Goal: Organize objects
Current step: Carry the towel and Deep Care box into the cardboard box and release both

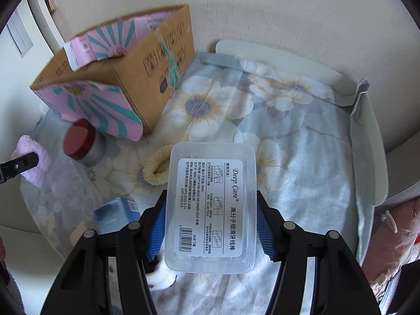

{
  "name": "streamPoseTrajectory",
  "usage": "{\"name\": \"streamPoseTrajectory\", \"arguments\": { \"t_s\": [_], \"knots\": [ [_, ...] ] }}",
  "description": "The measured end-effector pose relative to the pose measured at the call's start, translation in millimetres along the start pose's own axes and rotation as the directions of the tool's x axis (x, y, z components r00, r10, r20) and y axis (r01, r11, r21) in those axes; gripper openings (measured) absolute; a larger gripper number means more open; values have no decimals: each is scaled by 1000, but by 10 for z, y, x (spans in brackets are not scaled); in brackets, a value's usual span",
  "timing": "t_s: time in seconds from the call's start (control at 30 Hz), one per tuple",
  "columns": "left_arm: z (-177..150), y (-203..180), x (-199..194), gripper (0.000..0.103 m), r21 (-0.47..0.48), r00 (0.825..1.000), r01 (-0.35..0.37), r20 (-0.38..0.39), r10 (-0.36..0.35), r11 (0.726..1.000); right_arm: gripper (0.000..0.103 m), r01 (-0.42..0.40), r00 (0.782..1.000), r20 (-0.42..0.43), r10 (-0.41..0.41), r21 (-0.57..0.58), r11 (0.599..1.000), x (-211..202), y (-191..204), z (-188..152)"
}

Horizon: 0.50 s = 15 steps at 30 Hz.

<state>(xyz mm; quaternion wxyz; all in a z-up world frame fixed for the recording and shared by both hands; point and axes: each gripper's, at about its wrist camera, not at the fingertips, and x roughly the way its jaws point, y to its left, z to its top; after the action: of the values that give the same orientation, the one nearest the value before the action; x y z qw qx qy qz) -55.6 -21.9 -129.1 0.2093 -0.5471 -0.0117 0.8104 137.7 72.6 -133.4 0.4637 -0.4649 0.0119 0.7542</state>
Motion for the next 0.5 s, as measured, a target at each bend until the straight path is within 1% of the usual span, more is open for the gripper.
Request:
{"name": "streamPoseTrajectory", "arguments": {
  "t_s": [0.07,0.1,0.13,0.17,0.2,0.23,0.27,0.33,0.5],
  "knots": [
    [41,-58,-173,48,15,1000,-4,20,3,1000,56,3,1000,13,-3,15,1000,-138,-5,-5],
    [79,-118,-248,48,26,999,-9,34,8,1000,56,3,1000,22,-3,22,1000,-210,-58,41],
    [95,-158,-346,48,37,999,-13,48,11,999,56,5,1000,30,-5,27,1000,-248,-25,102],
    [120,-195,-432,48,54,998,-18,65,15,998,56,5,999,39,-6,32,999,-383,-37,102],
    [145,-228,-531,48,71,997,-25,81,20,997,56,4,999,48,-6,35,999,-549,-138,87],
    [181,-247,-603,48,85,995,-34,95,26,996,56,6,998,63,-9,37,999,-599,-234,190],
    [209,-264,-656,48,97,994,-38,104,28,995,56,10,997,75,-12,35,999,-689,-215,195],
    [283,-278,-791,48,120,993,-36,120,21,992,56,15,996,93,-18,31,999,-675,-289,270],
    [557,-255,-984,48,177,989,-46,144,20,983,56,22,992,124,-25,28,999,-917,-213,355]
  ]
}}
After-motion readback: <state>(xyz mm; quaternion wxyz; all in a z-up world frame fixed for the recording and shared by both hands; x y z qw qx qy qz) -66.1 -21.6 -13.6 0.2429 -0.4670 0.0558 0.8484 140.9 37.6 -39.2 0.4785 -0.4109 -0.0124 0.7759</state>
